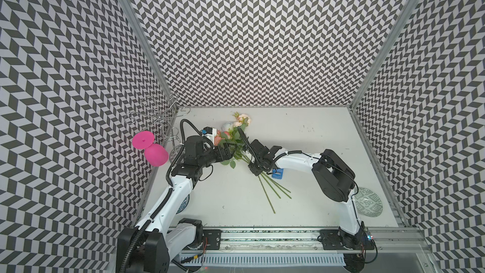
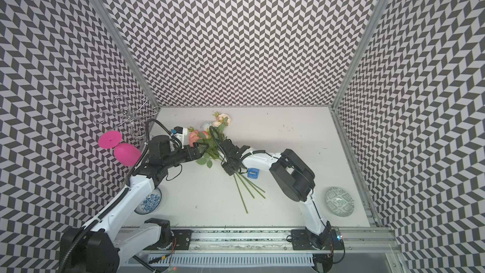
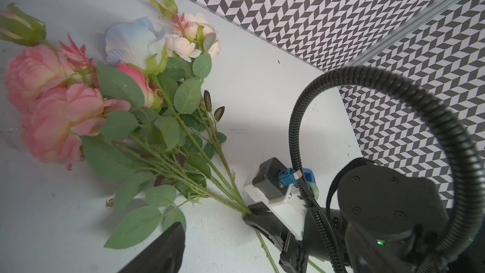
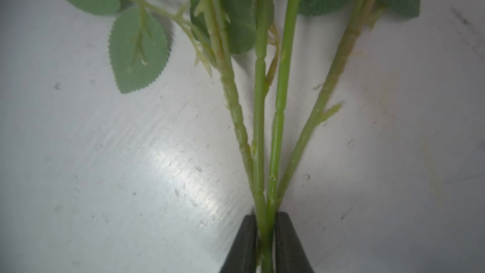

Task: Wrap bouquets with tape
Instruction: Gather the flowers at the center of the board.

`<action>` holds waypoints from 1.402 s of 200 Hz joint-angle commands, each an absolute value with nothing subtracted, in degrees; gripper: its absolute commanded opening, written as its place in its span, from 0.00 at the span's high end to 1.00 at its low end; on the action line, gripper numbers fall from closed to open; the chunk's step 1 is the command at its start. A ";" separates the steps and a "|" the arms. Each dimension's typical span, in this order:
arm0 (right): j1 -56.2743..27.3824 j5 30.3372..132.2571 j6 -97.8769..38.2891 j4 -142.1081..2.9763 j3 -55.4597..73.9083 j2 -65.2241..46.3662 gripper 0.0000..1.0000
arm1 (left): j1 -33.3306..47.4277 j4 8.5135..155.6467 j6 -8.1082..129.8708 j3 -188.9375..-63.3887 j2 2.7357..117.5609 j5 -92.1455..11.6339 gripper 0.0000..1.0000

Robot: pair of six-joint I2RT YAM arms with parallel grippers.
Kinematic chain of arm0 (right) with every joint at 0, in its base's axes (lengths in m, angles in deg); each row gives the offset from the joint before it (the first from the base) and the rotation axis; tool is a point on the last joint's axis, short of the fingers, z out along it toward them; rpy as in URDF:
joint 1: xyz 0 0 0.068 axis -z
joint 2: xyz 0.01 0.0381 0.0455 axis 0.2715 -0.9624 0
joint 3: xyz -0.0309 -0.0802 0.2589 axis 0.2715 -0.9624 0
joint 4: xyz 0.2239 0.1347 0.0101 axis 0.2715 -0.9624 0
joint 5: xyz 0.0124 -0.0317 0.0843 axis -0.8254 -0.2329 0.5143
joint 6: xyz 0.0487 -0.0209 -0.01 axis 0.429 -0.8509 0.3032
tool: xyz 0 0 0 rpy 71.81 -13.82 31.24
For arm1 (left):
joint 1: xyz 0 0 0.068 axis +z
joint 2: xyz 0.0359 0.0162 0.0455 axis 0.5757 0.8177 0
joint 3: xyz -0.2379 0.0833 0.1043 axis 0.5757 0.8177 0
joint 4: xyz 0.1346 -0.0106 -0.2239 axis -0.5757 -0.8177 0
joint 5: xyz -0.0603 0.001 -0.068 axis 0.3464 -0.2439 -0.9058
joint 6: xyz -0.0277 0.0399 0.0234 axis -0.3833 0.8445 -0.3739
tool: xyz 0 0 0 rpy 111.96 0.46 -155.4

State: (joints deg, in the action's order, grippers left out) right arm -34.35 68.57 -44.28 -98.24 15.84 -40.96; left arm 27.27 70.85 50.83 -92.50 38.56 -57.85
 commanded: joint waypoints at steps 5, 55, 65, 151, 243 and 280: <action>-35.02 69.62 -42.81 -101.08 13.33 -41.14 0.74 | 27.23 71.39 51.22 -94.35 38.24 -57.73 0.04; -35.66 62.67 -41.40 -102.48 7.97 -40.51 0.71 | 27.24 72.22 50.38 -94.10 37.70 -58.03 0.04; -35.62 62.03 -41.59 -103.21 7.17 -40.03 0.76 | 27.23 72.61 50.07 -94.04 37.87 -58.49 0.04; -37.07 66.35 -52.29 -109.40 5.50 -35.22 1.00 | 26.29 73.94 49.57 -95.72 38.96 -60.59 0.04; -39.87 69.91 -60.80 -115.17 2.82 -30.71 1.00 | 24.69 75.07 49.88 -98.14 41.71 -62.08 0.04; -40.04 67.57 -61.93 -114.74 -2.30 -25.50 1.00 | 24.60 75.23 50.06 -98.59 42.11 -63.28 0.04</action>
State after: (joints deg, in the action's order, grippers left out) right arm -39.49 67.65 -59.17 -110.00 1.73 -28.53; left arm 24.99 73.32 49.76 -96.63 42.08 -61.72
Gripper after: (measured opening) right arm 0.083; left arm 0.964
